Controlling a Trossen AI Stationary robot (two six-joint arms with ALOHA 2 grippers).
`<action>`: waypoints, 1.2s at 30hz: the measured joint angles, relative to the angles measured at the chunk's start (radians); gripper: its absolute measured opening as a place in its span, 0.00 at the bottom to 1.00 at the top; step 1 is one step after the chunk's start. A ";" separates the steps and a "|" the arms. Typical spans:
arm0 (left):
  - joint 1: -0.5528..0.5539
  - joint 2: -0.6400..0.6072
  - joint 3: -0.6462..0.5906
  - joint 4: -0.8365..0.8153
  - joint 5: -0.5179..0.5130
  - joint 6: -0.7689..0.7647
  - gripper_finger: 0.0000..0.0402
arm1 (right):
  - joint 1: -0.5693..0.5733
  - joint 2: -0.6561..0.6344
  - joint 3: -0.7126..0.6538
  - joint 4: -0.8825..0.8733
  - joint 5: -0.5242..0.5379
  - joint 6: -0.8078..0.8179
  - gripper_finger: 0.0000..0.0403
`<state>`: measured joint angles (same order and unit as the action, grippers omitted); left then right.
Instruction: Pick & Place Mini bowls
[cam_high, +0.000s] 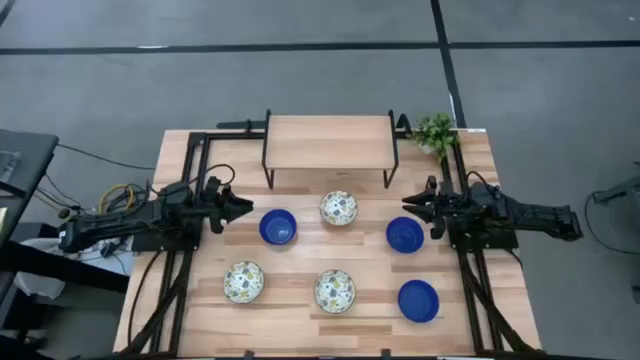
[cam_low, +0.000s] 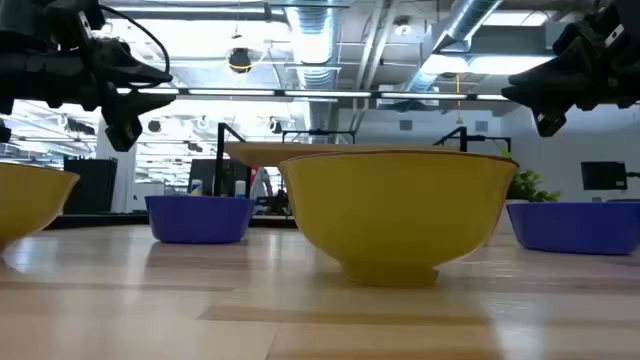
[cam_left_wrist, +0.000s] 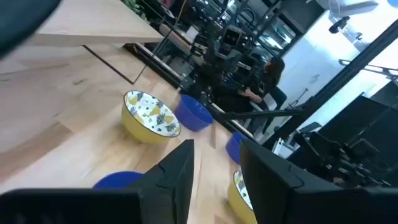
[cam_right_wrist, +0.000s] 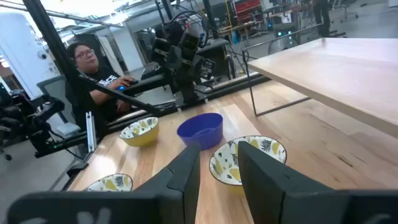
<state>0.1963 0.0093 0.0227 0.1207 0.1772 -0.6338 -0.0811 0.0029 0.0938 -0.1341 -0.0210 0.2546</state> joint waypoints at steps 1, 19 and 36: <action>0.000 0.000 0.000 0.000 0.010 0.000 0.32 | 0.000 0.000 0.000 0.000 0.000 0.000 0.24; 0.000 0.365 0.257 -0.102 0.337 -0.058 0.32 | 0.000 0.000 0.000 0.000 0.000 0.000 0.24; -0.237 0.793 0.482 -0.450 0.540 -0.556 0.32 | 0.000 0.000 0.000 0.000 0.000 0.000 0.24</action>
<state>-0.0411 0.8019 0.5045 -0.3289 0.7171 -1.1902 -0.0813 0.0029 0.0938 -0.1345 -0.0214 0.2546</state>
